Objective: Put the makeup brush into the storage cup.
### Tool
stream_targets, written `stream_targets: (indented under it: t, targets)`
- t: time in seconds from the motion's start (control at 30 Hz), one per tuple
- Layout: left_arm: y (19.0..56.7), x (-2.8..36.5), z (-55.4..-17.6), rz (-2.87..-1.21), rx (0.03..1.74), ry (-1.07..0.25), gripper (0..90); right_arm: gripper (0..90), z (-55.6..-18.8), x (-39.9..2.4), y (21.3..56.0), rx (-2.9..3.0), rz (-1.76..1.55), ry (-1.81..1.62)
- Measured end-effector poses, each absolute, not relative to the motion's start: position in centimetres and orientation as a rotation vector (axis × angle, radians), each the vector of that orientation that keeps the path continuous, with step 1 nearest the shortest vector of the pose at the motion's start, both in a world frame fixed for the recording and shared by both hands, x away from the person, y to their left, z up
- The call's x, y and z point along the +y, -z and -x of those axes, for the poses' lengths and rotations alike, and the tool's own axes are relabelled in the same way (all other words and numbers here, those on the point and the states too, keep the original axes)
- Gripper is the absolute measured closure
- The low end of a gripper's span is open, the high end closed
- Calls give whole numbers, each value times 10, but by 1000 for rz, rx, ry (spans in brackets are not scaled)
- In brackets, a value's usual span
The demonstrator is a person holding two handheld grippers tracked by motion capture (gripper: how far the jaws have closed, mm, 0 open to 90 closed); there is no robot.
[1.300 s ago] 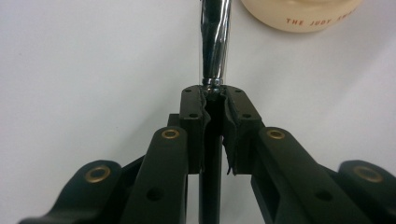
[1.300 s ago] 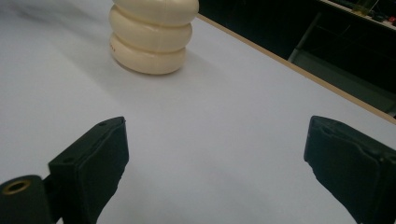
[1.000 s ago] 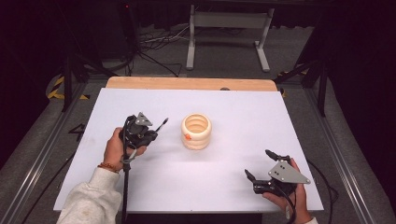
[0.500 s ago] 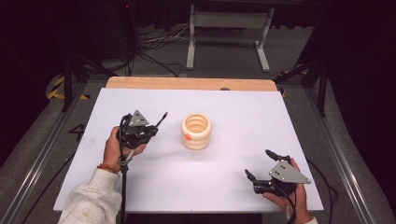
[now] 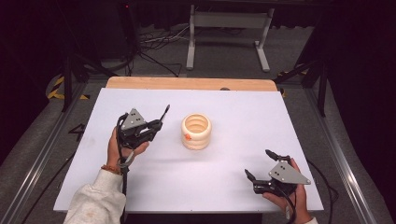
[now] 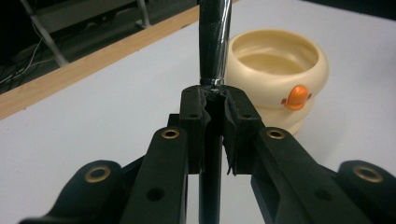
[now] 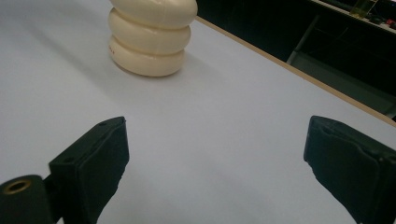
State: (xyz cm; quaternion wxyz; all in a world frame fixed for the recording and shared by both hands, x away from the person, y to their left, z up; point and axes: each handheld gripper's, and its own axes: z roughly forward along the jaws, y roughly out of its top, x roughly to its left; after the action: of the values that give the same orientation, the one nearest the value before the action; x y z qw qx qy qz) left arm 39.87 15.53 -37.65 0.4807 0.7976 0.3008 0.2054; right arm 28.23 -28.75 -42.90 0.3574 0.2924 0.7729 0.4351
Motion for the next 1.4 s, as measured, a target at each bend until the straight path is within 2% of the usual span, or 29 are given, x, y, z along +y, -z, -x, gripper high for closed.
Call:
stream_targets:
  t: [0.5, 0.7, 1.4]
  targets:
    - [362, 144, -399, -1757, 635, -498, 794, 77, -283, -288, 429, 1995, -753, -1124]
    - [358, 133, -403, -1713, 597, -459, 795, 77, -283, -289, 429, 1997, -751, -1126]
    - [358, 101, -417, -1674, 522, -423, 794, 78, -282, -288, 429, 1999, -743, -1129]
